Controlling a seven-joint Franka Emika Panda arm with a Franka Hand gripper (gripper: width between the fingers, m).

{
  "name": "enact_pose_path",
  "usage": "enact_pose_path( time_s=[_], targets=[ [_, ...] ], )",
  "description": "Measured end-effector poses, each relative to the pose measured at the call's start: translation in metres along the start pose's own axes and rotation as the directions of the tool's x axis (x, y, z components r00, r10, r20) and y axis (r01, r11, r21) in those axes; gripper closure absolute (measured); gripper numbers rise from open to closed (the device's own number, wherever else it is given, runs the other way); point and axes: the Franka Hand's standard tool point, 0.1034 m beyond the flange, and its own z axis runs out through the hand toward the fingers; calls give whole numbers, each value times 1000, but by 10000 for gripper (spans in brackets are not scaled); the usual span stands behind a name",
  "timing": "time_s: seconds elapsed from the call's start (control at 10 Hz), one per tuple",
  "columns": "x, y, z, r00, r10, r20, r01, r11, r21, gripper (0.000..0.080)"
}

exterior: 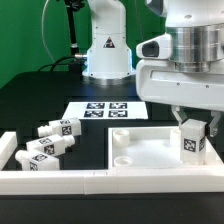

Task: Assemble one leg

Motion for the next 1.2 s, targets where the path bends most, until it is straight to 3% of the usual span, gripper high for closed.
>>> enact_pose_path(
  time_s=[0.3, 0.7, 0.8, 1.0, 1.1, 1.2],
  targets=[
    [2, -6, -2, 913, 402, 74, -405, 913, 37, 510],
    [0, -6, 0, 837, 541, 78, -544, 838, 31, 510],
    [0, -6, 0, 851, 520, 77, -523, 851, 33, 510],
    [0, -6, -2, 943, 326, 64, -329, 943, 48, 267],
    [3, -6, -3, 994, 96, 52, -99, 993, 56, 267],
    [-1, -7, -4, 997, -60, 42, 58, 998, 38, 170]
  ],
)
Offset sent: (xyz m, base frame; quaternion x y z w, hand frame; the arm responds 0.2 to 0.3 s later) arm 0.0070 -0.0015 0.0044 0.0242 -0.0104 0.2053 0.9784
